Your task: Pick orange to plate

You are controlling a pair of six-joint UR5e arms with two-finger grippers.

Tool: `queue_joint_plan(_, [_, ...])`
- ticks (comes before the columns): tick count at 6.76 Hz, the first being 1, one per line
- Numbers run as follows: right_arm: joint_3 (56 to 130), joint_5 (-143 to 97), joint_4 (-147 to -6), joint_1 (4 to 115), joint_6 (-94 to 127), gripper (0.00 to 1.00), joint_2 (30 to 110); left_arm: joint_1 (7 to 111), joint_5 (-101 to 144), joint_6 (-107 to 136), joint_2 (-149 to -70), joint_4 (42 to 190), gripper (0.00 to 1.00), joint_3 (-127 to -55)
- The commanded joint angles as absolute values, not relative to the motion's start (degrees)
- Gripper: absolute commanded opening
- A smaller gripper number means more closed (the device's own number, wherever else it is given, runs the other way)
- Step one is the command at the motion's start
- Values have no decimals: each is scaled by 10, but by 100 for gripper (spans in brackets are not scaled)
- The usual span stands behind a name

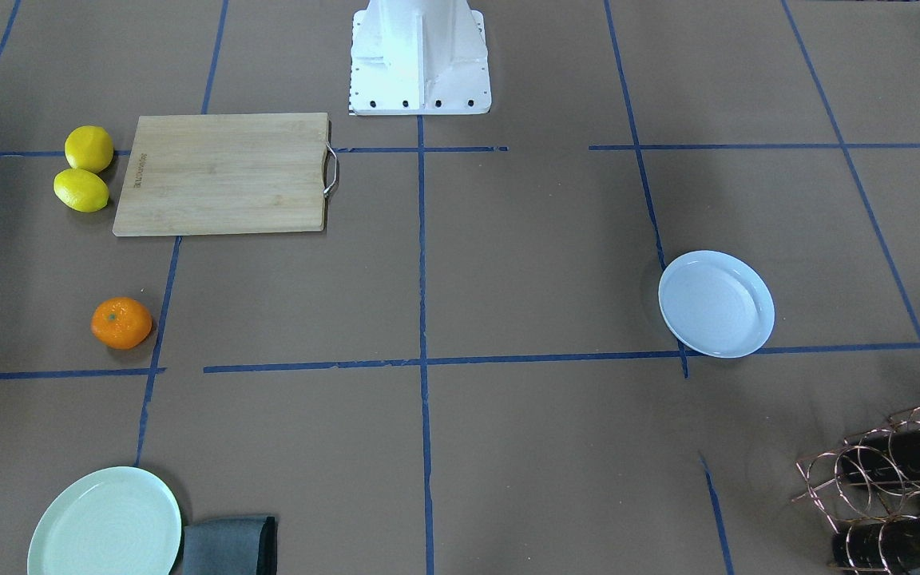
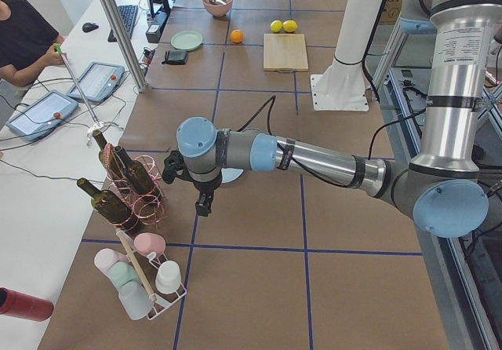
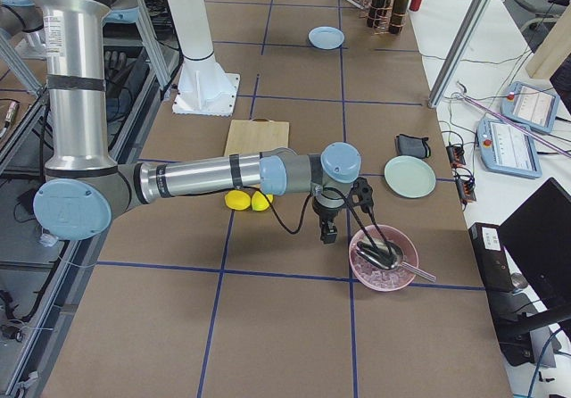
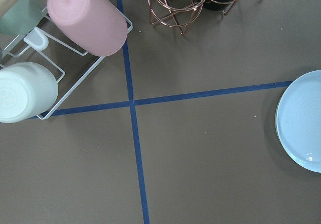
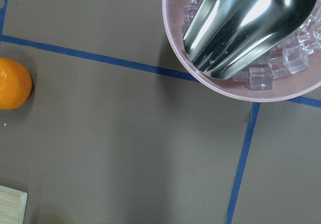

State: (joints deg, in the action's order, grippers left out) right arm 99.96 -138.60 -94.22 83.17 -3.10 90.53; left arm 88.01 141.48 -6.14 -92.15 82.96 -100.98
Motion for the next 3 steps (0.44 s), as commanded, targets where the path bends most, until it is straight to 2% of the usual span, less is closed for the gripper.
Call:
queue_joint_plan(1, [1004,-1387,-942,831,-31,100,906,797,1420,-5,-922,937,100,-978])
queue_joint_plan(3, [1005,-1387,-942,831,-31,100,908,733,1412,210,-922,1056,100,-975])
